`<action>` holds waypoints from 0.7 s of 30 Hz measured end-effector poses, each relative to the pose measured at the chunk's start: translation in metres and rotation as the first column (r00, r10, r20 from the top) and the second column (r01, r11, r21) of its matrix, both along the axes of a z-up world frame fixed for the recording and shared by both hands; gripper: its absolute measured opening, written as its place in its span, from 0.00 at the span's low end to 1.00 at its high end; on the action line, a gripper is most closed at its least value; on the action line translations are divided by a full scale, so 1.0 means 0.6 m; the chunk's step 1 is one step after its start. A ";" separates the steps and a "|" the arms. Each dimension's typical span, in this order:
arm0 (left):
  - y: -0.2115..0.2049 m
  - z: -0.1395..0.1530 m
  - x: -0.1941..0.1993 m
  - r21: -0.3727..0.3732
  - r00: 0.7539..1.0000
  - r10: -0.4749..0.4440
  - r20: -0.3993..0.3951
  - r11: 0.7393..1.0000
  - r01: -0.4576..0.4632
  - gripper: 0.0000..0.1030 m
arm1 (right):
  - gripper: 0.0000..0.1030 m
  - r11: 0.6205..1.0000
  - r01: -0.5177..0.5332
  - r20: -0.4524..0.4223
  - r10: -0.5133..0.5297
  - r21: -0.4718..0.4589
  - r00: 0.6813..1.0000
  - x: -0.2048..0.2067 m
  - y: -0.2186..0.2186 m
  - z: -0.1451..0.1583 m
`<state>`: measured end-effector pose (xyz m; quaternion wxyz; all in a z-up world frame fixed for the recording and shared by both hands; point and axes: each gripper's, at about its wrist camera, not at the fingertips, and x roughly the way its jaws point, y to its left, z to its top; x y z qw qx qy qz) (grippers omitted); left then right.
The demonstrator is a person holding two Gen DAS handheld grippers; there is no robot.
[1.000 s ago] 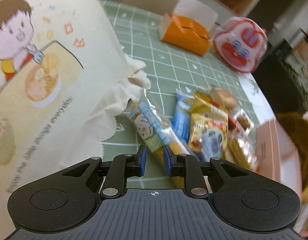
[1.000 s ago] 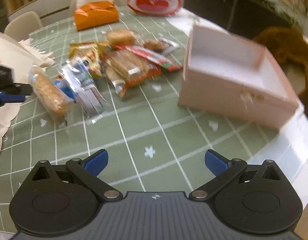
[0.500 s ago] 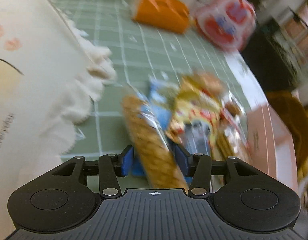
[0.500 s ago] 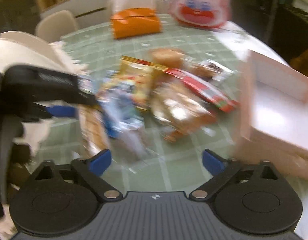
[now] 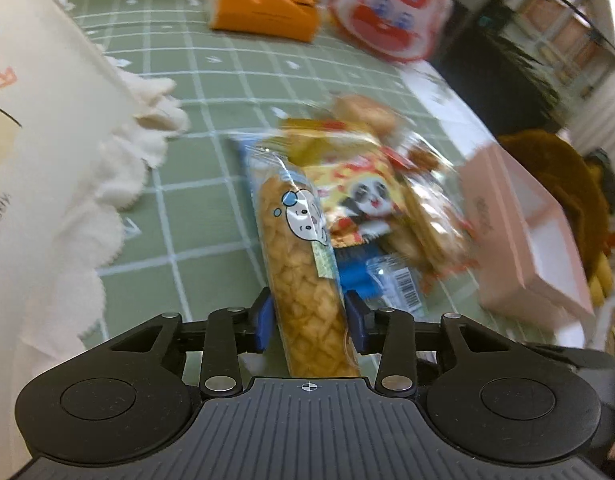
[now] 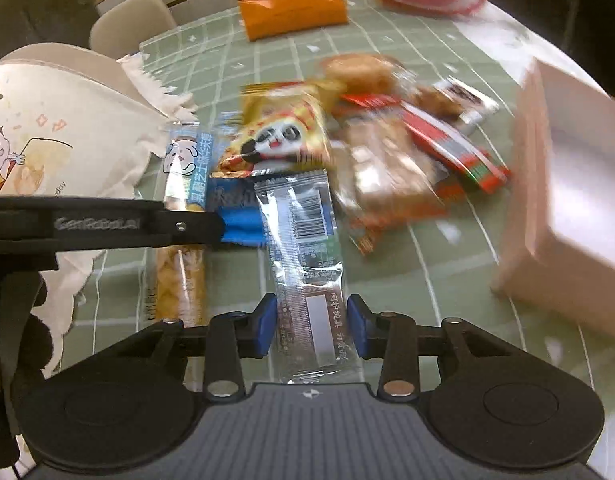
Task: Organize snacks
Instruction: 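Grasp the cartoon wafer roll with the left gripper while the right grasps a clear barcode packet, then lower both held snacks into the pink box and open both grippers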
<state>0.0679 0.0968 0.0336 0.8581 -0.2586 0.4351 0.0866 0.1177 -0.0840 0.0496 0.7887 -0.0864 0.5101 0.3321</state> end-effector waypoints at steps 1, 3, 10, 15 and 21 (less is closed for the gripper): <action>-0.008 0.003 -0.006 0.002 1.000 -0.022 0.010 1.000 0.022 0.41 | 0.36 1.000 0.015 -0.007 -0.015 0.000 1.000 -0.004 -0.011 -0.001; -0.027 0.008 -0.018 0.004 0.997 -0.075 0.026 0.997 0.075 0.39 | 0.36 0.999 0.045 -0.007 -0.045 -0.003 0.999 -0.019 -0.033 0.001; -0.082 0.008 -0.047 -0.044 0.972 -0.234 0.016 0.971 0.235 0.38 | 0.36 0.989 0.147 -0.012 -0.147 -0.016 0.989 -0.075 -0.090 0.000; -0.121 0.018 -0.069 -0.048 0.941 -0.337 0.029 0.940 0.338 0.38 | 0.36 0.975 0.221 0.001 -0.221 -0.009 0.975 -0.126 -0.134 0.012; -0.169 0.038 -0.076 -0.051 0.901 -0.428 0.071 0.901 0.432 0.38 | 0.36 0.950 0.311 0.041 -0.310 -0.012 0.950 -0.161 -0.194 0.035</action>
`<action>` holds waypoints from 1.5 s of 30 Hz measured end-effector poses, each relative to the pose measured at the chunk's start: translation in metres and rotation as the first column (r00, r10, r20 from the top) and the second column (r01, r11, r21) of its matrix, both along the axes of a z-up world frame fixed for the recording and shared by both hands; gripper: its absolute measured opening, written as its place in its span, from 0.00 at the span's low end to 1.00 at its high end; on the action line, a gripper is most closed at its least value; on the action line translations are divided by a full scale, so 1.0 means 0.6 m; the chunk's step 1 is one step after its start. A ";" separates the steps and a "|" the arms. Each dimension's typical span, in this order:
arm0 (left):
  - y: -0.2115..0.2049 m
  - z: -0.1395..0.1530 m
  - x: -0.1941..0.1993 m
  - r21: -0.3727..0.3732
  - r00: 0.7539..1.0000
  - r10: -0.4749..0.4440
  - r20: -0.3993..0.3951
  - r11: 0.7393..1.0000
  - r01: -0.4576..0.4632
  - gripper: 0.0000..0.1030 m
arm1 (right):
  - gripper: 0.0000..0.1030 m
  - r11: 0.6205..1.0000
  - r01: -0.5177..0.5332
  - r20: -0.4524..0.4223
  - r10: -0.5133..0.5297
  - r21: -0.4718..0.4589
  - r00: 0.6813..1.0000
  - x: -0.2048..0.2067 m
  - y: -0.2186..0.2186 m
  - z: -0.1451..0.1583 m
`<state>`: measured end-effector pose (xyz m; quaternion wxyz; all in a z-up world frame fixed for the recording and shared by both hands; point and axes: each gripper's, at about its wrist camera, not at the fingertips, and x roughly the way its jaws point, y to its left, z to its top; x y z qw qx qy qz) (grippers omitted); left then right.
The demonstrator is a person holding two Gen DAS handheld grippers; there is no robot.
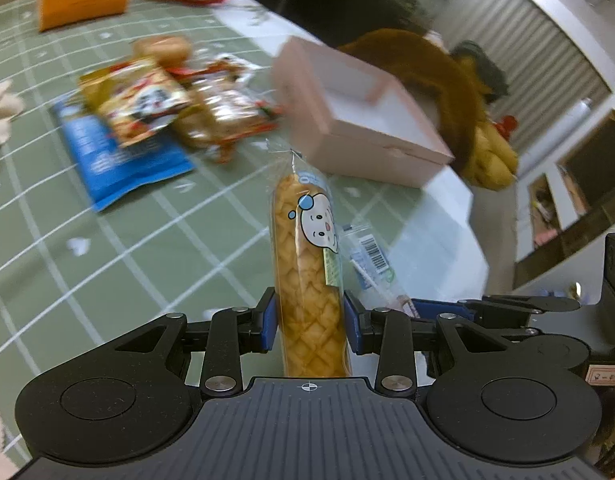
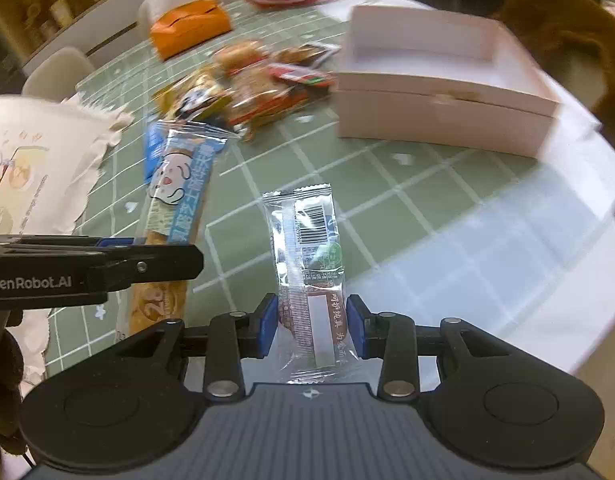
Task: Organize snacks
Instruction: 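Lower both held snacks into the pink box and open both grippers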
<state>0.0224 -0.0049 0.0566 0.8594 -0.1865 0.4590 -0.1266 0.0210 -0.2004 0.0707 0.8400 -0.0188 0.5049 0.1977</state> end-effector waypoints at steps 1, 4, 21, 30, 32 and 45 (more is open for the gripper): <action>-0.009 0.006 0.004 -0.002 1.000 -0.016 0.009 1.000 0.016 0.38 | 0.36 1.000 0.020 0.012 -0.020 -0.002 1.000 -0.003 -0.013 0.006; -0.032 0.033 0.025 -0.009 0.997 -0.058 0.051 0.998 0.059 0.38 | 0.36 0.997 0.075 0.050 -0.075 -0.001 0.996 -0.004 -0.046 0.029; -0.094 0.252 0.352 -0.086 0.963 -0.081 0.256 0.991 0.106 0.38 | 0.36 0.983 0.162 0.342 -0.180 0.081 0.922 0.260 -0.138 0.256; -0.077 0.081 0.452 -0.070 0.999 -0.007 0.035 0.998 0.009 0.38 | 0.47 0.987 0.156 0.128 -0.161 0.050 0.979 0.375 -0.134 0.113; -0.047 0.075 0.426 -0.047 0.998 0.037 0.041 0.998 -0.035 0.38 | 0.50 0.989 0.140 0.113 -0.144 0.046 0.983 0.368 -0.131 0.099; 0.183 0.043 0.183 0.086 0.877 0.479 0.032 0.873 -0.480 0.38 | 0.53 1.000 0.013 0.167 -0.014 0.012 0.986 0.230 0.012 0.053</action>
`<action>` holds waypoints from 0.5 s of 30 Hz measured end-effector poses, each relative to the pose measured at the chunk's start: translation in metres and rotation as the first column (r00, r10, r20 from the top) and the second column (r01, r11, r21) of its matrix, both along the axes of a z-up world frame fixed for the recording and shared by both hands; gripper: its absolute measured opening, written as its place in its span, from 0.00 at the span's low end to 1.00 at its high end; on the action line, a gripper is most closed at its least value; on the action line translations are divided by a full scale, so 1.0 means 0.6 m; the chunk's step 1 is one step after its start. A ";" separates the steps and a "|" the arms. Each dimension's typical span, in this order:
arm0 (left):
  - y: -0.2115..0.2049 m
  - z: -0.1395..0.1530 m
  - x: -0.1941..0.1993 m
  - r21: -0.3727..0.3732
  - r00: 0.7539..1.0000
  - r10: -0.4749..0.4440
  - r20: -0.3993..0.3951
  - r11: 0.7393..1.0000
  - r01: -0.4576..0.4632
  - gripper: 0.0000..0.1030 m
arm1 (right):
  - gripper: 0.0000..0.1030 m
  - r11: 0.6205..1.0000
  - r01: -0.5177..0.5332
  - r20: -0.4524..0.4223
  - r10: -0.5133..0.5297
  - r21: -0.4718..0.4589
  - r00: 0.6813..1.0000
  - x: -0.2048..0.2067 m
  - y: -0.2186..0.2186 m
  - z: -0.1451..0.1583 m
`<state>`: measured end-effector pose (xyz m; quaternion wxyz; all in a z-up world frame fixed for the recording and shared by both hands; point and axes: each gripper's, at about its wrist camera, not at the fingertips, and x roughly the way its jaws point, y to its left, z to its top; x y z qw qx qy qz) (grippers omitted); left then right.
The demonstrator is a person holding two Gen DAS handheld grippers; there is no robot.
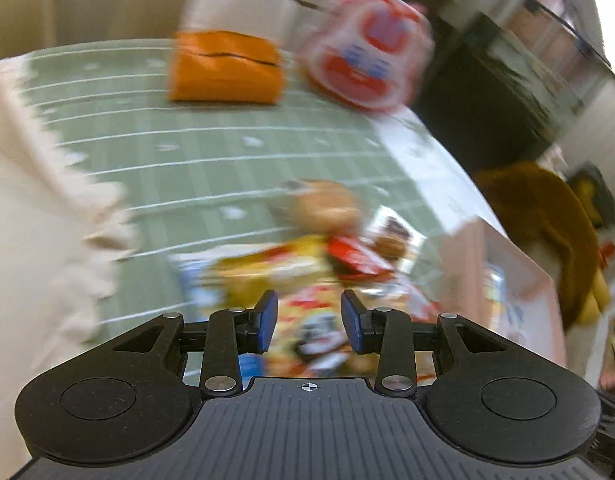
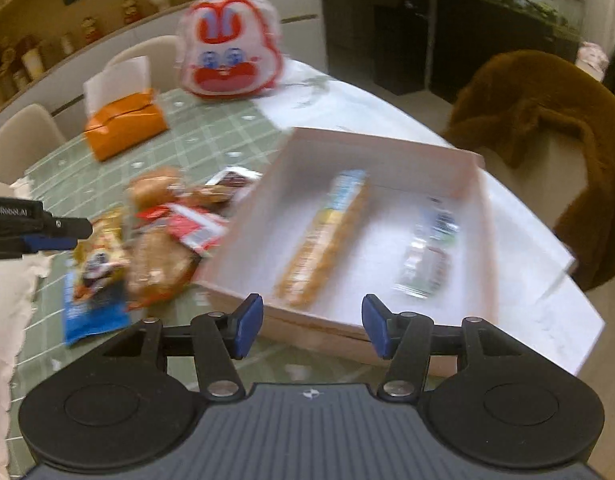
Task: Organize snacks
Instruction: 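Lower both held snacks into the pink box and open both grippers, then grasp the red-strip cracker pack with the right gripper while the left reaches the yellow panda bag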
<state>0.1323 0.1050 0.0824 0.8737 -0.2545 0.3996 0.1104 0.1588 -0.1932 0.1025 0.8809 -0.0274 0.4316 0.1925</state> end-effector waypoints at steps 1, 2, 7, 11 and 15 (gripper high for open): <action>0.011 -0.004 -0.013 0.013 1.000 0.030 0.000 0.999 -0.030 0.38 | 0.53 1.000 -0.009 0.003 0.009 0.011 1.000 -0.009 0.015 0.001; 0.028 -0.010 -0.017 0.018 0.999 0.048 -0.003 0.999 -0.048 0.38 | 0.53 1.000 -0.025 -0.003 0.025 0.018 1.000 -0.014 0.027 -0.001; 0.060 -0.034 -0.042 -0.024 0.997 0.068 -0.026 0.997 -0.069 0.38 | 0.53 0.992 -0.123 -0.103 0.124 0.007 0.987 -0.030 0.094 -0.027; 0.052 -0.051 -0.045 -0.076 0.999 0.046 -0.014 0.996 -0.047 0.38 | 0.53 0.993 -0.097 -0.091 0.091 -0.060 0.992 -0.005 0.116 -0.046; 0.038 -0.062 -0.042 -0.110 1.000 0.027 -0.003 0.994 -0.027 0.38 | 0.53 0.994 -0.074 -0.077 0.067 -0.080 0.995 0.022 0.116 -0.048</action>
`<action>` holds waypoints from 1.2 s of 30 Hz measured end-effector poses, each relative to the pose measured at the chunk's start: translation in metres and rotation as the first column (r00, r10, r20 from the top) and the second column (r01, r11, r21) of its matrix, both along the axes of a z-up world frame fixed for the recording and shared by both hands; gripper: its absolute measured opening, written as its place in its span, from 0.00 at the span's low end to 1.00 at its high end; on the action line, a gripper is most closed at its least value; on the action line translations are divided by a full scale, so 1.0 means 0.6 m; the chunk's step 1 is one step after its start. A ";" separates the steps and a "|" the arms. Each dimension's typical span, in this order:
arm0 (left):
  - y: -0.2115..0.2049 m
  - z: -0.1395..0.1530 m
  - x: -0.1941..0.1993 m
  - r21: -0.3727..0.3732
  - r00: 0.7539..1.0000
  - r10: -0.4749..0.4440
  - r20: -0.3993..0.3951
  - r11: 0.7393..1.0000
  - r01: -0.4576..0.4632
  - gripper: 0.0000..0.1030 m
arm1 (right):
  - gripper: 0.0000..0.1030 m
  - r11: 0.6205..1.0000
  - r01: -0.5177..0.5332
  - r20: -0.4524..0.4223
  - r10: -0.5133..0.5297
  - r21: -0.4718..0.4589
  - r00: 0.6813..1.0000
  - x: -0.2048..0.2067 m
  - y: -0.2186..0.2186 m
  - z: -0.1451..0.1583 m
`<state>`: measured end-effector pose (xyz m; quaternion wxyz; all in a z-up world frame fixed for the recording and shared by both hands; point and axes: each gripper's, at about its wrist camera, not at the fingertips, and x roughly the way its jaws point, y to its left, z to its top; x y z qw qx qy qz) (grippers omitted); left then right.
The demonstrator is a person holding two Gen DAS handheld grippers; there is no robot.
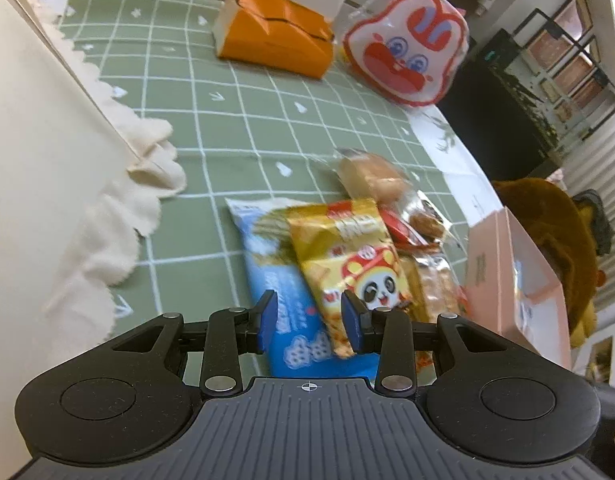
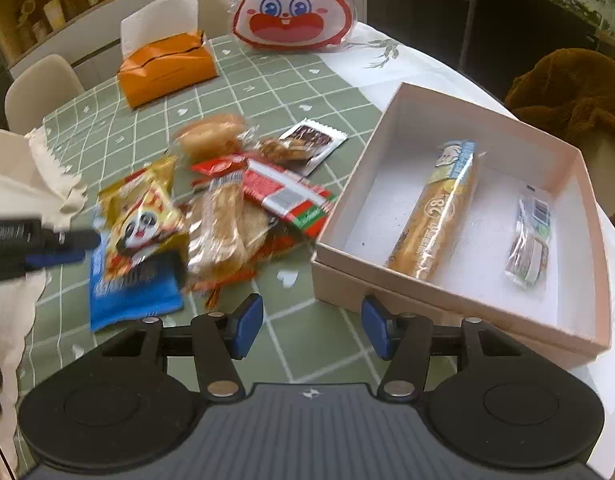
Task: Organize snacks
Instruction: 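Grasp the red-strip cracker pack with the right gripper while the left reaches the yellow panda bag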
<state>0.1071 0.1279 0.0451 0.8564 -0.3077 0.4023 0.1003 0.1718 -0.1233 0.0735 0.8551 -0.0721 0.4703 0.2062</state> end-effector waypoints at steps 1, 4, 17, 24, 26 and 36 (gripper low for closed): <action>-0.003 -0.001 0.001 -0.003 1.000 -0.004 0.003 1.000 0.004 0.38 | 0.53 1.000 0.001 0.017 -0.001 -0.015 1.000 0.003 0.001 0.001; -0.009 0.000 0.004 0.000 1.000 -0.013 0.006 1.000 0.013 0.38 | 0.54 1.000 0.011 0.032 -0.010 -0.029 0.999 0.008 0.001 0.001; 0.037 -0.002 -0.014 0.002 0.994 0.105 -0.019 0.994 -0.105 0.38 | 0.70 0.987 -0.152 0.026 0.151 0.056 0.988 0.008 0.102 0.010; 0.013 0.013 0.042 0.000 0.999 0.048 -0.013 0.999 -0.048 0.38 | 0.37 0.988 -0.157 -0.004 0.157 0.001 0.988 0.010 0.133 -0.016; -0.002 0.011 0.069 0.045 0.999 0.034 -0.039 0.998 -0.033 0.40 | 0.37 0.991 -0.130 -0.040 0.131 0.023 0.991 0.010 0.119 -0.016; -0.046 0.010 0.103 0.220 0.993 -0.071 -0.089 0.971 0.089 0.46 | 0.37 0.998 -0.065 -0.095 0.064 -0.008 0.993 -0.037 0.046 -0.027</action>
